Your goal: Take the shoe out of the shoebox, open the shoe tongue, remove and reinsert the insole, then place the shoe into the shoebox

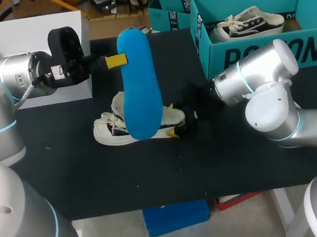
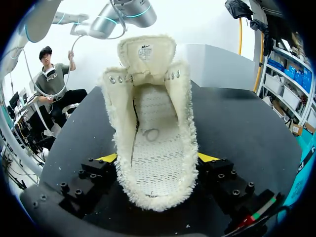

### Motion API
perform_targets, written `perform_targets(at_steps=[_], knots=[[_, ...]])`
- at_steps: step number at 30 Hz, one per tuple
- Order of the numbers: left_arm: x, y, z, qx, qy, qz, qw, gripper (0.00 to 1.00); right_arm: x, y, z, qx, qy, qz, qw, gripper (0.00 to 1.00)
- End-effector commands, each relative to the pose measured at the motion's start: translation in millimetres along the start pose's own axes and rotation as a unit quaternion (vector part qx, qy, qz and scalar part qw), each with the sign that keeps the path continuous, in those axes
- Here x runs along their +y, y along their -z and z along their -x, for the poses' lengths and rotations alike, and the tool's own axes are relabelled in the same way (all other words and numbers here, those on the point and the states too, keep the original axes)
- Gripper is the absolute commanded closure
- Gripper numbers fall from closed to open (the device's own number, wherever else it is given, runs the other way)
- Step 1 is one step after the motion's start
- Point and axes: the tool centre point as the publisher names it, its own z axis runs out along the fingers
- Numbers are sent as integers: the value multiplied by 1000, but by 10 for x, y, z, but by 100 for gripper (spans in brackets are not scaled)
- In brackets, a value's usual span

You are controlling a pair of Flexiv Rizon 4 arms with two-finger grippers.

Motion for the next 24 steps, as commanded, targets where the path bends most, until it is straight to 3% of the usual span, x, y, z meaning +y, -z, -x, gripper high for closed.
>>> perform_targets(at_steps=[1, 24], knots=[[-16, -38, -73, -20, -5, -1, 1000, 100, -25, -2, 10, 0, 0, -1, 1000, 100], [-43, -71, -105, -15, -7, -3, 1000, 100, -25, -2, 10, 0, 0, -1, 1000, 100]])
